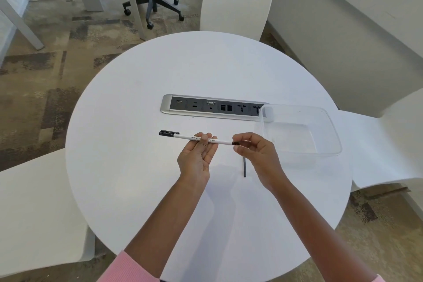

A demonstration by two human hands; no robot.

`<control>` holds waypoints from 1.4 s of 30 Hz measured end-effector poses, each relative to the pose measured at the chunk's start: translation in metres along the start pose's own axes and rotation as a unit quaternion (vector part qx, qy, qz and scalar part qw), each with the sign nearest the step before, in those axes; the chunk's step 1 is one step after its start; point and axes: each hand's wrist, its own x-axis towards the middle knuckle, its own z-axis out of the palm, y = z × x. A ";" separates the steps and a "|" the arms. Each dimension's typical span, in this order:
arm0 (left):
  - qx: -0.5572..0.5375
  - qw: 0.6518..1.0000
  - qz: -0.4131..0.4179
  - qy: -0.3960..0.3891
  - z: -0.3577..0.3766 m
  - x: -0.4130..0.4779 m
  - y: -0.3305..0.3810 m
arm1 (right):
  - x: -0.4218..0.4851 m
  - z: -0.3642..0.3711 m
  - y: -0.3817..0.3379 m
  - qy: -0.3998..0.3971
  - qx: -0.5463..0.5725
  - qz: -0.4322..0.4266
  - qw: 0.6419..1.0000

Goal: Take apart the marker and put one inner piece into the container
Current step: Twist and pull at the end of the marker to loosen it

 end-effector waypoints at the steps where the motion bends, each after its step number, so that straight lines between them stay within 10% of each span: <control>1: -0.001 1.000 0.000 0.000 0.000 0.000 0.000 | 0.000 0.000 0.000 -0.009 0.010 0.004 1.000; 33: 0.049 0.990 0.061 -0.114 -0.006 -0.002 -0.021 | -0.001 0.006 -0.002 -0.007 0.177 0.115 0.977; 42: 0.066 0.988 0.057 -0.131 -0.006 0.003 -0.021 | -0.003 0.013 0.000 -0.003 0.073 0.051 0.996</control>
